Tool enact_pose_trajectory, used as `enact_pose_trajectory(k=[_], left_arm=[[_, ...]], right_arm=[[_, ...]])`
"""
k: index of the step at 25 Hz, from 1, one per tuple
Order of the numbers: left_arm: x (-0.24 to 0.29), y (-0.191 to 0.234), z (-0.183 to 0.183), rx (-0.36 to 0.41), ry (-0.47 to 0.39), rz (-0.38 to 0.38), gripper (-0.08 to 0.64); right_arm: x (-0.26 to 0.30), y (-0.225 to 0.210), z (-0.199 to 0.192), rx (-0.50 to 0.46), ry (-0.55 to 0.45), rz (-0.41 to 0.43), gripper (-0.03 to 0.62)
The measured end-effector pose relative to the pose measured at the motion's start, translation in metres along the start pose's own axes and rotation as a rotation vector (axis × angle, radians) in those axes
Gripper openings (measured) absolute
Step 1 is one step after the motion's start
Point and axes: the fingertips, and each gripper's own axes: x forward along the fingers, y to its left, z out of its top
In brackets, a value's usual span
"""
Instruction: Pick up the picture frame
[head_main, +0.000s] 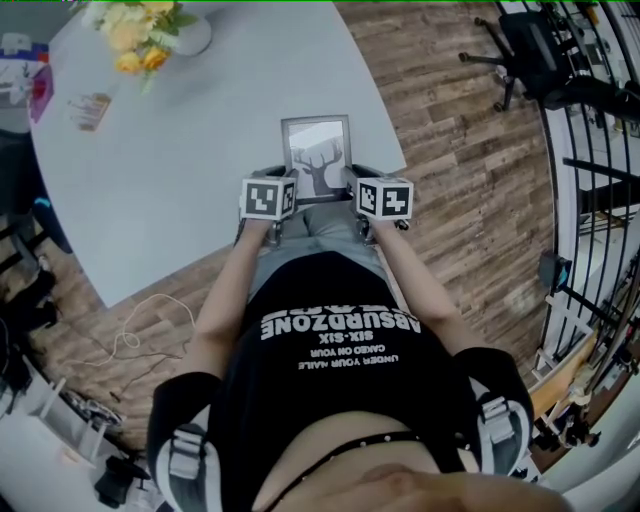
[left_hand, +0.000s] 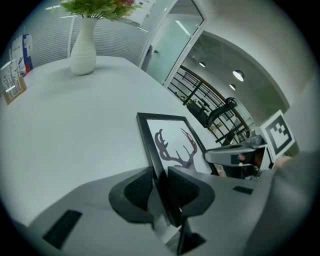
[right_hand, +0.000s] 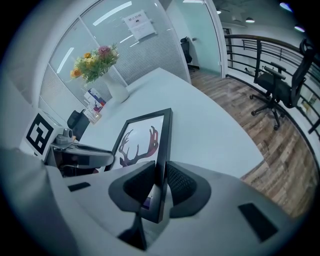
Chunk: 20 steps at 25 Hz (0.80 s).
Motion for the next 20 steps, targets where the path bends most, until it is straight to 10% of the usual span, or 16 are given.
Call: enact_pose_trajectory(k=[20], left_arm=[[-0.034, -0.014, 0.026, 0.044, -0.107, 0.018, 0.106]], right_arm=[[-0.031, 0.014, 0.028, -0.009, -0.096, 0.011, 0.086]])
